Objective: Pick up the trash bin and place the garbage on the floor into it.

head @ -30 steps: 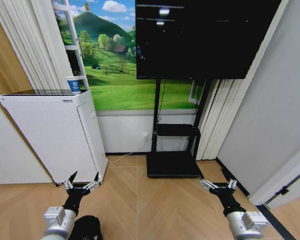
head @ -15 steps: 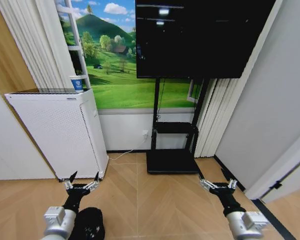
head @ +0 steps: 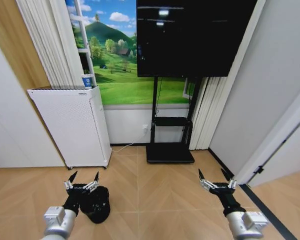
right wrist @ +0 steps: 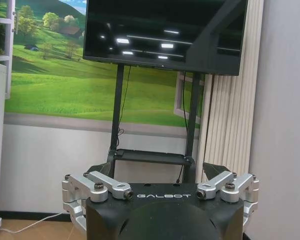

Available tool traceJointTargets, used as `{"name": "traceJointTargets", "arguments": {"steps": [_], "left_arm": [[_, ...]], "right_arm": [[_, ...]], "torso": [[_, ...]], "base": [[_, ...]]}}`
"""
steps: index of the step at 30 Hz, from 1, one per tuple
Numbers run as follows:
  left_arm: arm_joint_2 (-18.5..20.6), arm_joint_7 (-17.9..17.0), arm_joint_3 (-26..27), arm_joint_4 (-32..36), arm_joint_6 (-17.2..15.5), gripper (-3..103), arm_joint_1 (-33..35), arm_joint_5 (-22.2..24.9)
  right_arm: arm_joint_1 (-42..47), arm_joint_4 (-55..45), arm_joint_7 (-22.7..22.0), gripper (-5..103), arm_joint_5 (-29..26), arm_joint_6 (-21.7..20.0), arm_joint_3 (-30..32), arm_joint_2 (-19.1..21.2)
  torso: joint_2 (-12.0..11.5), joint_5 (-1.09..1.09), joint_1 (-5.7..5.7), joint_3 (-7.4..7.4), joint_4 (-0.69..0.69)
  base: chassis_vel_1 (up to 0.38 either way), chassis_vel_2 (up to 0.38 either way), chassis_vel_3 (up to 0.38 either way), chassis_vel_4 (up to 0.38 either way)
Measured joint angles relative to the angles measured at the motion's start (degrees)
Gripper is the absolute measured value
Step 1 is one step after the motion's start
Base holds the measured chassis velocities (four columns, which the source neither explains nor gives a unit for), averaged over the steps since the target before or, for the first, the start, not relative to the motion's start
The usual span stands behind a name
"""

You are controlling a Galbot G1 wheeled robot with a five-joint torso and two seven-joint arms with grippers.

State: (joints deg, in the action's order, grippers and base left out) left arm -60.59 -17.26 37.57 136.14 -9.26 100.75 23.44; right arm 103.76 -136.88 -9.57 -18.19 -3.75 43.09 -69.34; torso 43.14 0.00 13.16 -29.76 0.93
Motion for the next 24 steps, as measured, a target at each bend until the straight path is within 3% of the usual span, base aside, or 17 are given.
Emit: {"name": "traceJointTargets", "arguments": {"steps": [8,10,14,15,22,24], "left_arm": [[0.0,0.0,0.0,0.0,0.0,100,0.0,0.0],[0.0,0.0,0.0,0.0,0.0,100,0.0,0.0],[0.0,0.0,0.0,0.0,0.0,100,0.0,0.0],[0.0,0.0,0.0,0.0,0.0,100,0.0,0.0],[0.0,0.0,0.0,0.0,0.0,100,0.0,0.0],[0.0,0.0,0.0,0.0,0.0,100,0.0,0.0]], "right_arm": [[0.0,0.0,0.0,100,0.0,0.0,0.0,0.0],[0.0,0.0,0.0,100,0.0,0.0,0.0,0.0],[0.0,0.0,0.0,100,0.0,0.0,0.0,0.0],[0.0,0.0,0.0,100,0.0,0.0,0.0,0.0],[0.0,0.0,0.0,100,0.0,0.0,0.0,0.0],[0.0,0.0,0.0,100,0.0,0.0,0.0,0.0]], "torso": [[0.0,0.06,0.0,0.01,0.0],[0.0,-0.04,0.01,0.0,0.0],[0.0,0.06,0.0,0.0,0.0],[0.0,-0.03,0.0,0.0,0.0],[0.0,-0.02,0.01,0.0,-0.01],[0.0,0.06,0.0,0.01,0.01]], "base": [[0.365,-0.362,-0.372,0.355],[0.344,-0.35,-0.349,0.356],[0.345,-0.359,-0.371,0.351],[0.341,-0.365,-0.331,0.346],[0.359,-0.347,-0.348,0.347],[0.343,-0.364,-0.354,0.345]]}}
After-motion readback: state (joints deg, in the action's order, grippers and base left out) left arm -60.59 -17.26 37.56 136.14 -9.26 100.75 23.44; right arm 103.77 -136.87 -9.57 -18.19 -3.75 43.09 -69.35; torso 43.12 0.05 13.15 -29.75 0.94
